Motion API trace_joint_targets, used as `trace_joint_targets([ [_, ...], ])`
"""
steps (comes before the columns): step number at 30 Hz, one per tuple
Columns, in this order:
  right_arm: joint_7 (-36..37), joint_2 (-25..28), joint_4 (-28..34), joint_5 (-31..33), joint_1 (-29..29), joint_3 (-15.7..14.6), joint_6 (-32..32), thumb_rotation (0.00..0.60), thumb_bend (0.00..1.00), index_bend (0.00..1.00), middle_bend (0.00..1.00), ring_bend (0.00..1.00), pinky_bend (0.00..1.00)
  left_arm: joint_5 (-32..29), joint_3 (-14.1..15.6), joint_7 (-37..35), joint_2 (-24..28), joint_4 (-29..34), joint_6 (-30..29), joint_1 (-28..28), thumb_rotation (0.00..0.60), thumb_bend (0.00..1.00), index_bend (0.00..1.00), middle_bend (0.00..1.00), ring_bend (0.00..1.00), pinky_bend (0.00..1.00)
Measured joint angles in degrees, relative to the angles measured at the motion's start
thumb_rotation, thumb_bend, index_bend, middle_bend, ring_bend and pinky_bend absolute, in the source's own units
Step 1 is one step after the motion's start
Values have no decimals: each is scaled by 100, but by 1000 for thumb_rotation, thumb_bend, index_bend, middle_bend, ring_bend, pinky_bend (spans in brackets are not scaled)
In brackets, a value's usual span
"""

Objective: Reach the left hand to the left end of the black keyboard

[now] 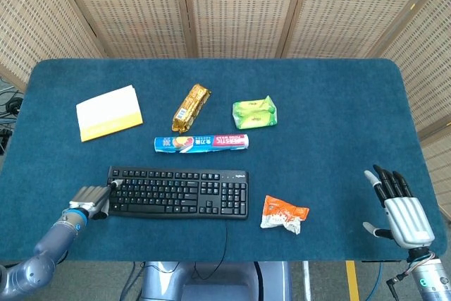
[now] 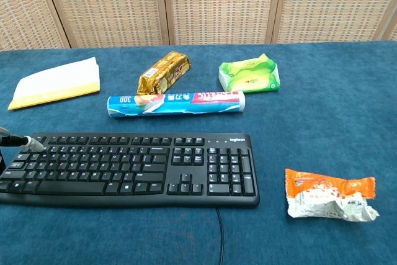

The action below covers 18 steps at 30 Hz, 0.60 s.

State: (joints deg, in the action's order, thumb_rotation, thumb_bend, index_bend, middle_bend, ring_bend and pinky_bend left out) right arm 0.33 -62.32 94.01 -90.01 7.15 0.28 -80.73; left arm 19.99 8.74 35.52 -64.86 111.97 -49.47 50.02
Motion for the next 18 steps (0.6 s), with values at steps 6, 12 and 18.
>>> trace_joint_targets([
  [6,18,8,-4,-4,0,1,-2,600,47,0,0,0,0,-20,61,-16,-67,-33,-72,51,600,889,0,664,635,388],
  [12,23,9,-17,-14,-2,-5,-5,600,48,0,0,0,0,16,104,-72,-79,-24,-116,70,600,889,0,664,635,388],
  [18,16,8,-12,-17,-2,-6,-5,600,45,0,0,0,0,218,105,-141,-22,87,-224,47,600,886,0,664,635,389],
])
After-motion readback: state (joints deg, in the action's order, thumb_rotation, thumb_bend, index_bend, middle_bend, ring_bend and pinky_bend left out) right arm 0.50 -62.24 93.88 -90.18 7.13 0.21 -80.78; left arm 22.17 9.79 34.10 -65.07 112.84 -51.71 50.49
